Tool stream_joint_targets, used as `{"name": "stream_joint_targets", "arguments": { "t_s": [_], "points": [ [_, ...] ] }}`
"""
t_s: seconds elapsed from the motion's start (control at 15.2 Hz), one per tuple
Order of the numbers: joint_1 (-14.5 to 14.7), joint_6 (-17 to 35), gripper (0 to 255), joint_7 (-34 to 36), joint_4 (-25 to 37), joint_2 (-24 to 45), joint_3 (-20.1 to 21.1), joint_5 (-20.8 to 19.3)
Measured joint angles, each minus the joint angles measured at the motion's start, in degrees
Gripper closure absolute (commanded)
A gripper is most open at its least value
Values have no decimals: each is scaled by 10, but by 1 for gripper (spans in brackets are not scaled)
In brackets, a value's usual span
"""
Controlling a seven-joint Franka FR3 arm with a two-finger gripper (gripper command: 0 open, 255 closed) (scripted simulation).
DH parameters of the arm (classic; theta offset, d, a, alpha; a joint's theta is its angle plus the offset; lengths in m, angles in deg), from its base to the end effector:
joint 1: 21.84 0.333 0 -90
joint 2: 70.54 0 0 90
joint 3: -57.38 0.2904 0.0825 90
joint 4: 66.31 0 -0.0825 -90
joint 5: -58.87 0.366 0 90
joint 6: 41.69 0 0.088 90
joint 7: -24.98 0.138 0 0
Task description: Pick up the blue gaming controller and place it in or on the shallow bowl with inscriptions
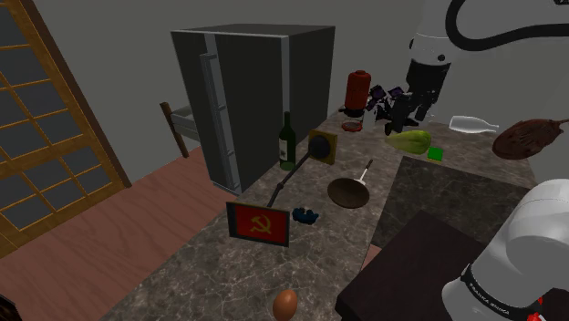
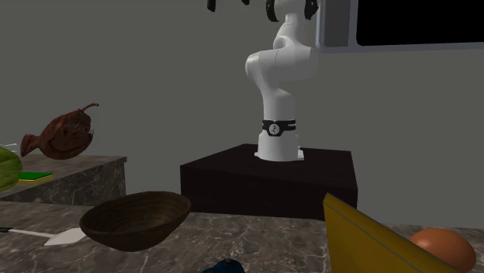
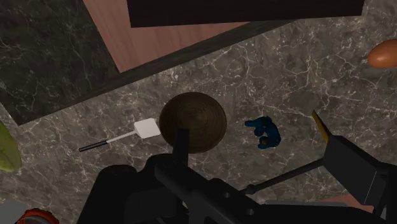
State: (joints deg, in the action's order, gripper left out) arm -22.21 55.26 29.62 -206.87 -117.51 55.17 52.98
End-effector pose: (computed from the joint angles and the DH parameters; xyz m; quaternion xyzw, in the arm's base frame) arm 0.3097 -0.0284 0.5184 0.9975 -0.0525 0.0300 0.0364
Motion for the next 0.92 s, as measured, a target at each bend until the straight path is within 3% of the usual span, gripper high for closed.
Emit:
{"name": "stream_joint_targets", "arguments": {
  "t_s": [0.4,0.92],
  "points": [
    [8,76,0,28,-37,42,19,6],
    [17,237,0,83,-62,184,54,6]
  ]
}}
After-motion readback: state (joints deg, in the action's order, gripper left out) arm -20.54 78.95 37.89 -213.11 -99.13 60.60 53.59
